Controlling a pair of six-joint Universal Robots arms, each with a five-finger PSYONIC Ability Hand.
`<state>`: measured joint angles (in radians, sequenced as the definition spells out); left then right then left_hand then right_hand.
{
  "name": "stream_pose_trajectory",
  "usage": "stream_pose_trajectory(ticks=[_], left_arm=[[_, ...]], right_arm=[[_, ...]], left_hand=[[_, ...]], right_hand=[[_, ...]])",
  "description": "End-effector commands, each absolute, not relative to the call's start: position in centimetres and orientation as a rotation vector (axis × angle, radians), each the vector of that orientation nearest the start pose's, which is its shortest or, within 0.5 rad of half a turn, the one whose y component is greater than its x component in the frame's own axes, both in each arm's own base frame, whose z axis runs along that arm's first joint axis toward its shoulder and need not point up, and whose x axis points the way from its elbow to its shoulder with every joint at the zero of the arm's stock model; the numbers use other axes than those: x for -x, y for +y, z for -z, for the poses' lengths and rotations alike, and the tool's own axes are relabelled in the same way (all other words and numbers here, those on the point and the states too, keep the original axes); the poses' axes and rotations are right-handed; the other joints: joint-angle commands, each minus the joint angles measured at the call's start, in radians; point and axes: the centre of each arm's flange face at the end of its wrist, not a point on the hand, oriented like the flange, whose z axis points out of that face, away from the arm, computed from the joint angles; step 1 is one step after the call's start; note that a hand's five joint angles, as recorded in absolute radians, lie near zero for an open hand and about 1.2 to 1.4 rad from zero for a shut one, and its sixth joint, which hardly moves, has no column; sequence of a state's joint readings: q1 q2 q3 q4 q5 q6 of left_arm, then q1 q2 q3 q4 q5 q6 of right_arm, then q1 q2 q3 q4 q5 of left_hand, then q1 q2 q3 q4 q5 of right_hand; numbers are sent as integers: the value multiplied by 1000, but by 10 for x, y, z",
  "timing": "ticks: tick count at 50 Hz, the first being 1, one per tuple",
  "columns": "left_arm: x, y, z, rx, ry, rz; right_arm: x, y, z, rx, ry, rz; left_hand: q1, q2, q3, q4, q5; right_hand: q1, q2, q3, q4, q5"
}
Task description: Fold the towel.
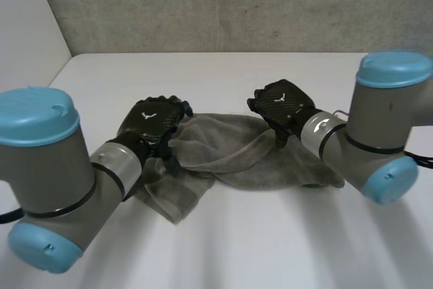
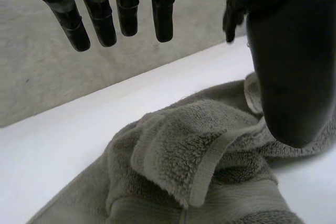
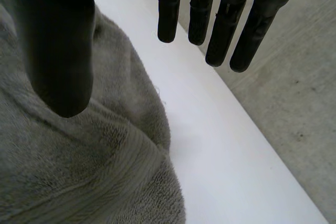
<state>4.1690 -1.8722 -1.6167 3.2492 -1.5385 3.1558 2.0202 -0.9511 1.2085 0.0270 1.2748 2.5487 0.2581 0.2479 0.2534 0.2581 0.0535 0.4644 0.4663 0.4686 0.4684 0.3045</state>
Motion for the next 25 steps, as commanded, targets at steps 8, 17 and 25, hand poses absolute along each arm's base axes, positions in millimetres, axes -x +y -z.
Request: stream_pose_trajectory(ticks=[8,17,25], left_arm=[[262,-209,-178,-529,2824,1743],[260,-217,-160,-507,2842,1636],[268,-225,-150,-522,2851,1616]], right_arm=[[-336,-339,-129,1455,2028,1683],[-333,-345,-115,1524,2072,1668],[-317,-353,-124,1493,2119,1690]], left_hand=[[-30,-20,-25,-30,0],[-24,-14,-19,-24,6],[-9,1,-5,-9,21]], right_hand=[[154,152,150,150,140],[645,643,641,641,631],[932,930,928,928,917]])
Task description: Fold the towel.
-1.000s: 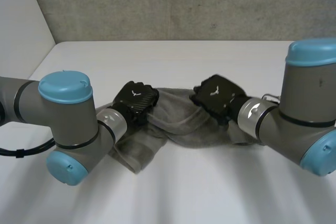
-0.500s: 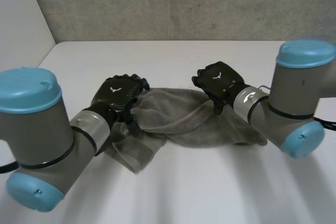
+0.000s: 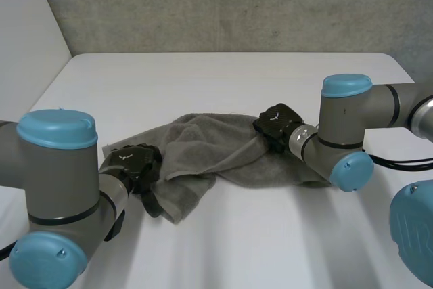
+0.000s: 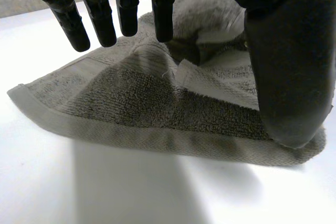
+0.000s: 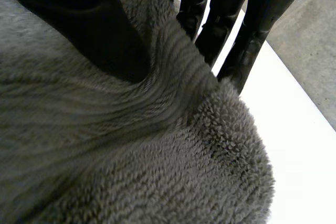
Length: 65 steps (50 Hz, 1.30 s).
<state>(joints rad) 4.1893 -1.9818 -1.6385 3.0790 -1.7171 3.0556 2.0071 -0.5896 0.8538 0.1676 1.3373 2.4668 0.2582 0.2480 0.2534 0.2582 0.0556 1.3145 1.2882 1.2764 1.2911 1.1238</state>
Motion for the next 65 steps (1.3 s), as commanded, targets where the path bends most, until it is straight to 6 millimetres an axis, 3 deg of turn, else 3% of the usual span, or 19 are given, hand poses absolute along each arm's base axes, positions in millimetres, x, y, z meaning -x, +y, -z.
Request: stream_pose_trajectory(ticks=[1,10,18,28,38,40,42,43,44,47,52,54,55,59,60,61,62,64,65], left_arm=[[271,-227,-149,-526,2851,1618],[281,-237,-148,-515,2865,1641],[289,-232,-154,-541,2892,1644],[298,-212,-146,-647,2932,1532],[301,-217,-138,-661,2931,1503],[302,-217,-138,-661,2932,1498],[302,-218,-135,-658,2936,1491],[302,-218,-135,-658,2936,1491],[303,-219,-135,-657,2938,1493],[304,-221,-139,-654,2929,1520],[309,-238,-170,-608,2878,1689],[310,-252,-205,-559,2810,1871],[310,-252,-205,-558,2810,1872],[305,-292,-258,-468,2624,2151],[305,-292,-258,-468,2623,2152],[306,-305,-278,-466,2536,2258],[308,-317,-298,-481,2437,2366],[311,-329,-316,-504,2334,2466],[312,-338,-340,-516,2205,2584]], right_arm=[[-313,-355,-130,1480,2127,1700],[-287,-354,-151,1427,2181,1723],[-268,-357,-142,1394,2267,1685],[-260,-352,-140,1386,2291,1650],[-257,-348,-138,1386,2303,1627],[-256,-348,-140,1384,2303,1632],[-255,-347,-143,1383,2300,1636],[-255,-347,-143,1383,2300,1636],[-254,-347,-145,1380,2301,1639],[-253,-345,-153,1382,2285,1652],[-257,-339,-181,1393,2189,1721],[-260,-335,-193,1408,2133,1748],[-264,-333,-206,1425,2071,1780],[-270,-337,-237,1428,1943,1914],[-273,-347,-258,1413,1870,2028],[-276,-359,-285,1378,1776,2182],[-276,-359,-285,1378,1775,2184],[-278,-382,-346,1207,1570,2533],[-278,-382,-347,1206,1569,2535]], left_hand=[[5,15,10,5,33],[137,148,142,137,165],[202,212,207,202,230],[208,218,213,208,236],[211,221,215,211,239],[264,274,268,264,292],[751,761,756,751,779],[754,764,759,754,782],[1024,1034,1029,1024,1052],[1138,1148,1143,1138,1166],[1138,1148,1143,1138,1166],[1138,1148,1143,1138,1166],[1138,1148,1143,1138,1166],[1138,1148,1143,1138,1166],[1138,1148,1143,1138,1166],[1138,1148,1143,1138,1166],[1138,1148,1143,1138,1166],[1138,1148,1143,1138,1166],[1138,1148,1143,1138,1166]], right_hand=[[82,108,120,105,98],[71,97,109,94,87],[71,97,109,94,87],[65,92,103,89,81],[65,92,103,89,81],[71,97,109,94,87],[82,108,120,105,98],[82,108,120,105,98],[82,108,120,105,98],[82,108,120,105,98],[82,108,120,105,98],[82,108,120,105,98],[82,108,120,105,98],[82,108,120,105,98],[82,108,120,105,98],[82,108,120,105,98],[82,108,120,105,98],[82,108,120,105,98],[82,108,120,105,98]])
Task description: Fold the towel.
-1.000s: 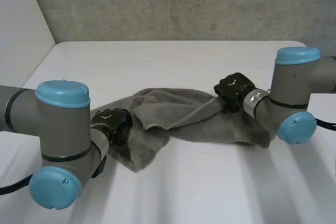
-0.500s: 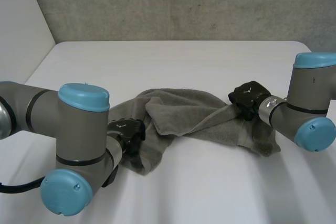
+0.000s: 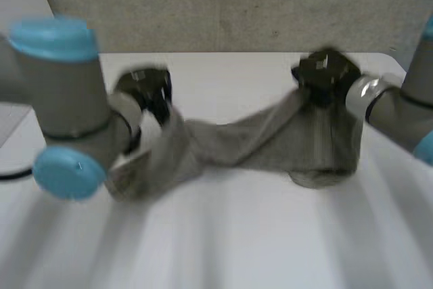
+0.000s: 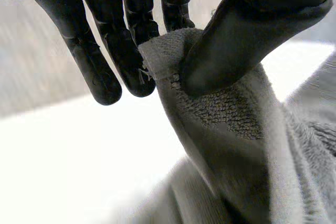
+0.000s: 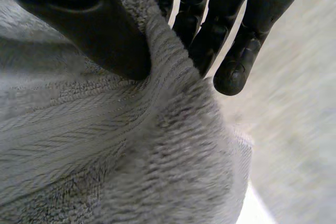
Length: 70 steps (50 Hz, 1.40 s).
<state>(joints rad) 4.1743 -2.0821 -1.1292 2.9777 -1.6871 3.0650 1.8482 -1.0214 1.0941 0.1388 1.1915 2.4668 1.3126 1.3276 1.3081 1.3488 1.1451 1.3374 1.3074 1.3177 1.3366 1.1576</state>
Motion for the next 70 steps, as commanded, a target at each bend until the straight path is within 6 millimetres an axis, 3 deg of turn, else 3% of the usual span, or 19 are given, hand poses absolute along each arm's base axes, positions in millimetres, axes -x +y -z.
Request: stream_pose_trajectory(ticks=[1,6,8,11,16,18,19,20,21,22,23,25,29,32,42,50,61,67,70], left_arm=[[312,-338,-340,-516,2203,2586],[312,-339,-407,-530,1851,2895],[300,-332,-444,-509,1653,3029],[287,-331,-450,-501,1607,3039],[281,-338,-400,-639,1787,2916],[280,-335,-378,-720,1867,2870],[278,-333,-354,-796,1956,2812],[275,-329,-329,-870,2043,2749],[275,-329,-329,-870,2044,2749],[273,-324,-304,-932,2133,2688],[271,-317,-280,-988,2214,2634],[270,-308,-256,-1049,2290,2583],[266,-286,-207,-1166,2380,2528],[263,-282,-197,-1176,2382,2527],[230,-285,-170,-1044,2440,2458],[210,-292,-212,-949,2292,2557],[220,-275,-270,-846,2294,2766],[226,-274,-271,-678,2456,2758],[239,-270,-249,-615,2643,2610]], right_arm=[[-278,-386,-378,1046,1461,2681],[-265,-379,-447,592,1165,2841],[-262,-373,-457,539,1119,2817],[-262,-368,-455,532,1138,2769],[-267,-350,-358,821,1577,2398],[-267,-350,-358,822,1578,2397],[-267,-340,-324,927,1704,2259],[-267,-340,-323,928,1705,2257],[-266,-324,-283,1067,1827,2099],[-266,-324,-282,1068,1828,2098],[-262,-306,-242,1207,1932,1955],[-261,-306,-241,1208,1933,1953],[-245,-269,-173,1437,2063,1757],[-237,-261,-154,1438,2094,1731],[-219,-274,-144,1364,2129,1852],[-214,-285,-148,1316,2144,1944],[-197,-306,-154,1041,2244,2118],[-193,-310,-153,999,2280,2116],[-193,-310,-152,999,2281,2114]], left_hand=[[84,69,88,47,77],[84,69,88,47,77],[84,69,88,47,77],[84,69,88,47,77],[84,69,88,47,77],[84,69,88,47,77],[84,69,88,47,77],[84,69,88,47,77],[84,69,88,47,77],[84,69,88,47,77],[84,69,88,47,77],[84,69,88,47,77],[84,69,88,47,77],[84,69,88,47,77],[-1060,-1075,-1055,-1096,-1067],[-1108,-1123,-1103,-1144,-1115],[-1067,-1082,-1062,-1103,-1074],[-1014,-1029,-1009,-1050,-1021],[-935,-950,-930,-971,-942]], right_hand=[[59,89,79,60,64],[59,89,79,60,64],[59,89,79,60,64],[59,89,79,60,64],[59,89,79,60,64],[59,89,79,60,64],[59,89,79,60,64],[59,89,79,60,64],[59,89,79,60,64],[59,89,79,60,64],[59,89,79,60,64],[59,89,79,60,64],[59,89,79,60,64],[59,89,79,60,64],[59,89,79,60,64],[59,89,79,60,64],[59,89,79,60,64],[59,89,79,60,64],[59,89,79,60,64]])
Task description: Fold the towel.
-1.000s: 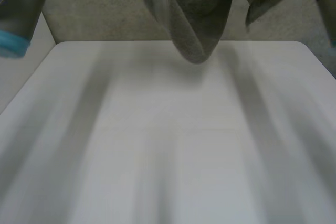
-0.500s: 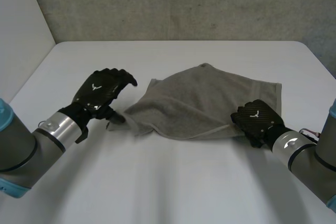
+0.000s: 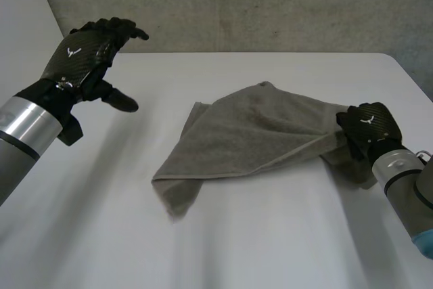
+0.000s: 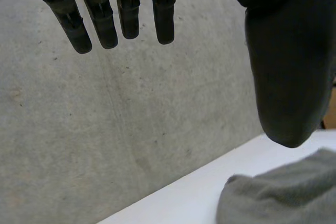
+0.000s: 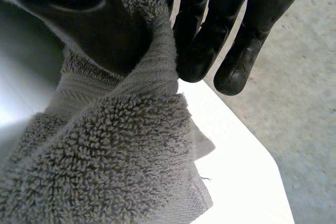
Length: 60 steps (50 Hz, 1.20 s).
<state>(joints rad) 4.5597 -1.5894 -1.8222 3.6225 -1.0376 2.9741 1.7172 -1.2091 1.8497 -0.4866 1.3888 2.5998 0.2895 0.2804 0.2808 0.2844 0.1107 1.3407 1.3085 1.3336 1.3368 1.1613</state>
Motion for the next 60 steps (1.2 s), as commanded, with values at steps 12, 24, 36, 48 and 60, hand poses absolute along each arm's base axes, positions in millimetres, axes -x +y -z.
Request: stream_pose_trajectory(ticks=[12,24,36,48,60], left_arm=[[245,-248,-166,457,-2275,-1452],[258,-231,-148,494,-2370,-1450],[281,-232,-155,474,-2308,-1463],[286,-242,-147,431,-2326,-1469],[289,-265,-129,379,-2402,-1525]], right_arm=[[-192,-310,-156,988,2274,2124],[-194,-308,-154,1002,2270,2111],[-195,-305,-151,1012,2277,2100],[-195,-305,-151,1016,2277,2101],[-192,-307,-152,995,2284,2108]], left_hand=[[88,97,97,93,93],[86,95,94,91,90],[88,97,97,93,93],[91,100,100,96,96],[241,250,249,246,245]], right_hand=[[56,88,63,59,60],[56,88,63,59,60],[56,88,63,59,60],[56,88,63,59,60],[56,88,63,59,60]])
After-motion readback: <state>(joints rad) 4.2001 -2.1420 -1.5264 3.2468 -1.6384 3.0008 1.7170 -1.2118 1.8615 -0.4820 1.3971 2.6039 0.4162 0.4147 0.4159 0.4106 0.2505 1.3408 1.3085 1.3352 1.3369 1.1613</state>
